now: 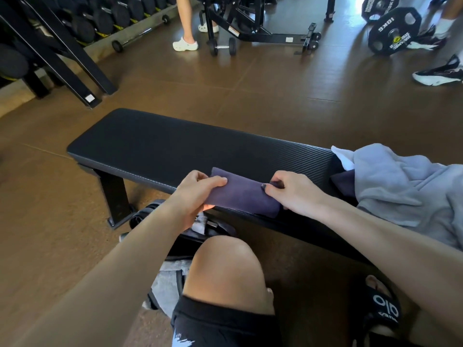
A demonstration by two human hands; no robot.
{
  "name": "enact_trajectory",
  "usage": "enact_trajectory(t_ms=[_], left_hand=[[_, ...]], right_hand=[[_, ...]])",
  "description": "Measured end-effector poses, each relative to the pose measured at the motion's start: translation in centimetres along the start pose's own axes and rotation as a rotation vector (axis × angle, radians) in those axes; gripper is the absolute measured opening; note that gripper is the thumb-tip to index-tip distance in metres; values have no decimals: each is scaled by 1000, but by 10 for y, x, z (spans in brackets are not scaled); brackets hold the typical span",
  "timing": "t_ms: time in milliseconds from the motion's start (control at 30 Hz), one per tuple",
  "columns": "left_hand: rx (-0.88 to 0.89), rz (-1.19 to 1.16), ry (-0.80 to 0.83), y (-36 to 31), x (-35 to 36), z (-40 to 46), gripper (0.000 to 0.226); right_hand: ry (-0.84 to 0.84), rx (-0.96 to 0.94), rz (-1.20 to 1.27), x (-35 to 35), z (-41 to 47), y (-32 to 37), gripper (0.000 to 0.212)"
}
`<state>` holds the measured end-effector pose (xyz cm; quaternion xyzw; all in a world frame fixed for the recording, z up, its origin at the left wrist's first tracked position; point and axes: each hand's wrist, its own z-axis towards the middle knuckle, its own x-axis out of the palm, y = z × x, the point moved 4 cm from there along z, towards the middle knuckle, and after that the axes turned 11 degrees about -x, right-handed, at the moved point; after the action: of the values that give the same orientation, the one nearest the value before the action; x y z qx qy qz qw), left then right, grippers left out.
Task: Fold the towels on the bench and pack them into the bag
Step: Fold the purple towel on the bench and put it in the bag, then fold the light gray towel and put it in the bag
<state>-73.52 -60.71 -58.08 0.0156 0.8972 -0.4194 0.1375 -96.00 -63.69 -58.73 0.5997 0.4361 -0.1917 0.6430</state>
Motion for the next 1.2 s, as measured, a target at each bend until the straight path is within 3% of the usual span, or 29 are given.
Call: enact_trajectory(t_ms=[133,233,300,367,500,600,700,867,933,1033,1200], left_hand=[[94,134,-95,-15,-24,-12,52],[170,189,-112,-27,-39,-27,55],[197,230,-103,-32,-48,-35,56],[216,282,-76,-29,-62,-42,55],[224,386,-96,-7,-93,-41,55],[157,561,-141,18,-112,-31,49],[45,664,-157,44,-129,-23,50],[-44,1078,-113,81,-138,-21,15],[-19,1204,-113,88,-139,-19,19],[-1,1290,-133,90,-141,-20,29],[10,1349,-106,94,-138,-22,32]], right_hand=[[-60,-216,53,-3,7,26,51],[133,-288,292,6,10,63,68],[240,-291,438,15,13,82,62],[288,-300,465,27,15,98,39],[302,-397,341,51,18,122,12],[225,-428,203,70,16,133,26],[80,-428,195,97,11,143,25],[-125,-472,204,152,4,161,14],[-67,-499,110,172,5,159,9],[140,-482,-187,201,6,149,19],[348,-355,-337,235,6,139,21]])
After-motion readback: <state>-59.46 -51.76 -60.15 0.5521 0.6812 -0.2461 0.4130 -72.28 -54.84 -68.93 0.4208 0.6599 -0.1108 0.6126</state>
